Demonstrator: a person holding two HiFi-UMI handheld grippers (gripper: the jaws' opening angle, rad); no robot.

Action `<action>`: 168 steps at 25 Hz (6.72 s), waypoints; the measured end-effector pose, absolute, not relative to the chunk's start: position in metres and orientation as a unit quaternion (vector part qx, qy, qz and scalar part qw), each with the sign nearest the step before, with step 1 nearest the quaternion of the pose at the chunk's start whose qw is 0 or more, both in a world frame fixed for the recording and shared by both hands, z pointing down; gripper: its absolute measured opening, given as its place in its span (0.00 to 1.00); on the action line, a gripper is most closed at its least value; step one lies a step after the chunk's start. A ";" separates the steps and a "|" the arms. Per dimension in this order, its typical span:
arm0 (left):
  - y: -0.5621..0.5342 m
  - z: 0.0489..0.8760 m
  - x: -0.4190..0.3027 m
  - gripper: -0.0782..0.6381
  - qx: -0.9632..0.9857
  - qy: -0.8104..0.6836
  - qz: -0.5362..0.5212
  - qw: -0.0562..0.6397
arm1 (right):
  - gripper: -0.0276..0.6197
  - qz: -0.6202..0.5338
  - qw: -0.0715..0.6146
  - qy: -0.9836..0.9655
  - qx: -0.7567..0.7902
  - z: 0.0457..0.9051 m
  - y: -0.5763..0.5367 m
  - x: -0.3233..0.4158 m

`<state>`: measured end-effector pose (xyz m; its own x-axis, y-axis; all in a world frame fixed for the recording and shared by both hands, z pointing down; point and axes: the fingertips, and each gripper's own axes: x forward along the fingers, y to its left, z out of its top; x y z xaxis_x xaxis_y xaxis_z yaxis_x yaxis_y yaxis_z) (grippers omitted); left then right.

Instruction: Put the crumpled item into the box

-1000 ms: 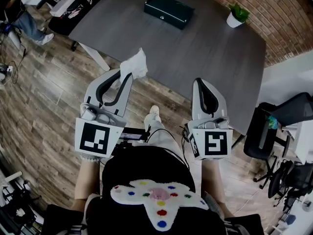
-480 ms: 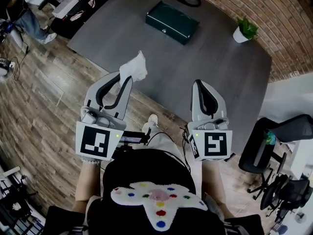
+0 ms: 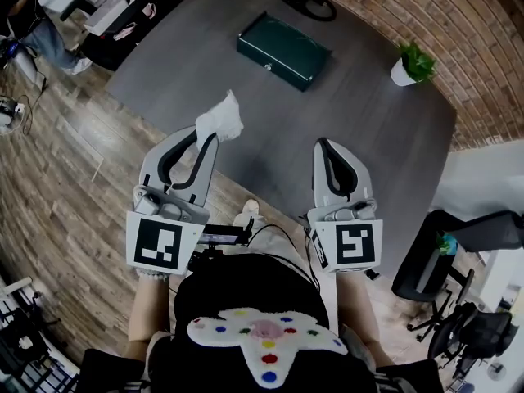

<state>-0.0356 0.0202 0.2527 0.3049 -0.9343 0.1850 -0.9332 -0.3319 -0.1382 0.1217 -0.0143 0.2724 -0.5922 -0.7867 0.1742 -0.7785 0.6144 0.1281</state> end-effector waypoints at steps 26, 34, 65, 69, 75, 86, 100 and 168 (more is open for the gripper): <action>-0.026 0.258 -0.049 0.20 -0.800 0.583 -0.144 0.021 | 0.06 0.004 0.104 -0.891 0.441 0.292 -0.059 0.116; -0.049 0.269 -0.064 0.20 -0.803 0.578 -0.145 0.004 | 0.06 0.014 0.113 -0.887 0.448 0.303 -0.087 0.100; -0.147 0.336 -0.129 0.20 -0.826 0.533 -0.177 -0.042 | 0.12 0.097 0.166 -0.858 0.476 0.411 -0.203 0.027; -0.155 0.344 -0.136 0.20 -0.828 0.529 -0.183 -0.047 | 0.18 0.115 0.175 -0.850 0.483 0.431 -0.214 0.019; -0.164 0.354 -0.143 0.20 -0.832 0.519 -0.192 -0.047 | 0.18 0.131 0.185 -0.838 0.496 0.455 -0.228 0.010; -0.175 0.370 -0.155 0.20 -0.836 0.506 -0.206 -0.048 | 0.18 0.150 0.207 -0.818 0.516 0.497 -0.252 -0.003; -0.178 0.382 -0.166 0.20 -0.830 0.512 -0.209 -0.069 | 0.18 0.169 0.227 -0.793 0.540 0.531 -0.273 -0.003; -0.142 0.359 -0.172 0.20 -0.825 0.536 -0.165 -0.069 | 0.18 0.168 0.234 -0.818 0.497 0.502 -0.171 -0.035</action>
